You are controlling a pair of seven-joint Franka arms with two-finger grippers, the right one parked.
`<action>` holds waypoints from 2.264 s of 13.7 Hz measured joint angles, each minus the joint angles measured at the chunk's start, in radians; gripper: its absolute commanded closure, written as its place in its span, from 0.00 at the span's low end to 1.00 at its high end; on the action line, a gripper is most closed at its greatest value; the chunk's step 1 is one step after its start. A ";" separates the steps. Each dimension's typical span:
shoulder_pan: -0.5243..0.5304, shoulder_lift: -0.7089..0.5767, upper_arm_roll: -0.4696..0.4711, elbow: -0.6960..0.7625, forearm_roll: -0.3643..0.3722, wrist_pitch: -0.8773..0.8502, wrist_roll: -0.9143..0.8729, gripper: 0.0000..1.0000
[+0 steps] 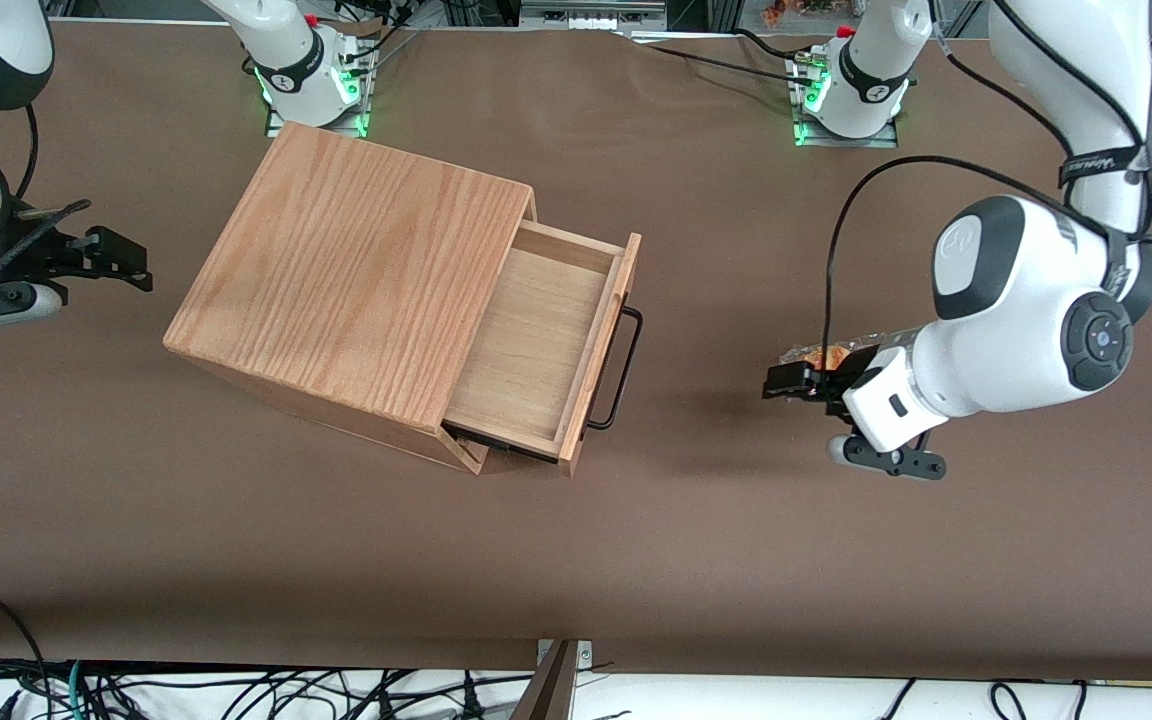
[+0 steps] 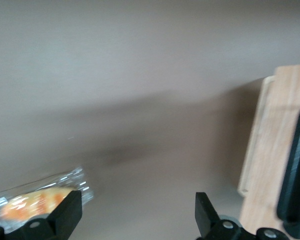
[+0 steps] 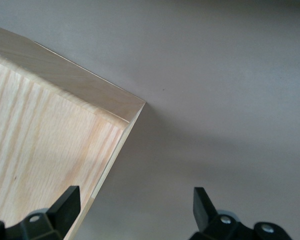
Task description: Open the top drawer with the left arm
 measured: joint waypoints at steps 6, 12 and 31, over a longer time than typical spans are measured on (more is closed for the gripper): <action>0.098 -0.037 0.003 -0.002 0.127 -0.073 0.141 0.00; 0.217 -0.240 0.005 -0.141 0.214 -0.094 0.245 0.00; 0.202 -0.517 0.003 -0.316 0.300 -0.184 0.203 0.00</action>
